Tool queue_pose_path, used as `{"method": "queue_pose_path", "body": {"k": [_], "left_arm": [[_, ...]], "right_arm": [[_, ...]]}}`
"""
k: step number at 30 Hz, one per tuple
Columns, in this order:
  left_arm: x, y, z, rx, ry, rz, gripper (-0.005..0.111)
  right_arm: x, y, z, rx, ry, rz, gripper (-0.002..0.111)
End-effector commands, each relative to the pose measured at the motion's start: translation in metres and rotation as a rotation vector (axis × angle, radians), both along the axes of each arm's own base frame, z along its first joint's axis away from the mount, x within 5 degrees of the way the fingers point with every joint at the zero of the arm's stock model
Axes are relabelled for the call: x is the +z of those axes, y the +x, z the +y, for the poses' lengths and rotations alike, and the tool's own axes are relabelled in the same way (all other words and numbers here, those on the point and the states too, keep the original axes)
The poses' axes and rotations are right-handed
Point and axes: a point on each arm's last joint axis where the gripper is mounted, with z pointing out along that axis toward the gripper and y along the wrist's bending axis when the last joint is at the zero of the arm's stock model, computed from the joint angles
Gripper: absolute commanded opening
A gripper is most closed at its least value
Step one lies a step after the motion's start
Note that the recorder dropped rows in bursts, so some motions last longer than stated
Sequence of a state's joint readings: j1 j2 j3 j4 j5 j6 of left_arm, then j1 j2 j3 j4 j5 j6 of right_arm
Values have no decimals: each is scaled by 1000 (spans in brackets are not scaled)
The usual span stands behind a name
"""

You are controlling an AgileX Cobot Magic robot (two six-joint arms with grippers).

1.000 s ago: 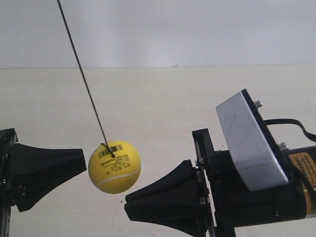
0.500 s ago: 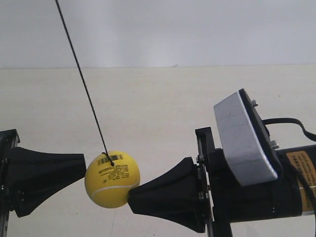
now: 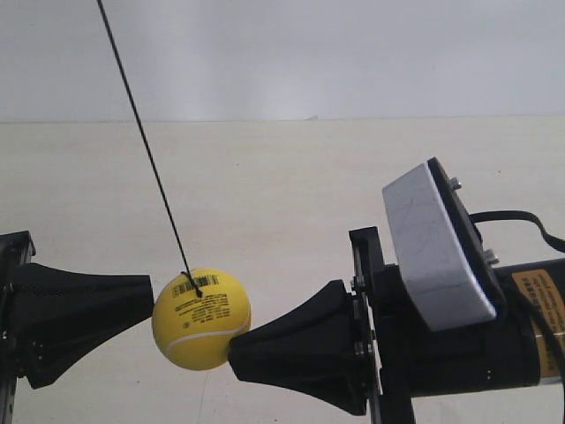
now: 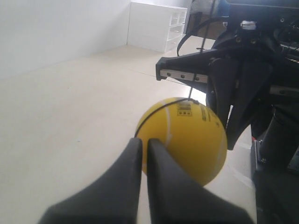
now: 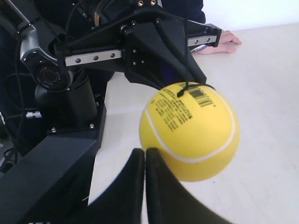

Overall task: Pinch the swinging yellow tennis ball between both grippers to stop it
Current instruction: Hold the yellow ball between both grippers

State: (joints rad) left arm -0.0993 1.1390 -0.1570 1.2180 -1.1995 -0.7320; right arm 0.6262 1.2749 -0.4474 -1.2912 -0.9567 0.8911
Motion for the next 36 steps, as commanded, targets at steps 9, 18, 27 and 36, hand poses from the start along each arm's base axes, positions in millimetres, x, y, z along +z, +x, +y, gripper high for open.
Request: {"method": "queue_pose_path", "body": {"k": [9, 18, 27, 36], "left_arm": [[0, -3, -1, -25, -8, -1, 5], [0, -3, -1, -25, -8, -1, 5], [-1, -2, -1, -14, -6, 2, 5], [-5, 8, 5, 117, 10, 76, 5]], "right_arm": [[1, 2, 1, -11, 7, -3, 0], [1, 2, 1, -11, 7, -3, 0], [1, 2, 1, -11, 7, -3, 0], [-3, 6, 0, -58, -41, -20, 0]]}}
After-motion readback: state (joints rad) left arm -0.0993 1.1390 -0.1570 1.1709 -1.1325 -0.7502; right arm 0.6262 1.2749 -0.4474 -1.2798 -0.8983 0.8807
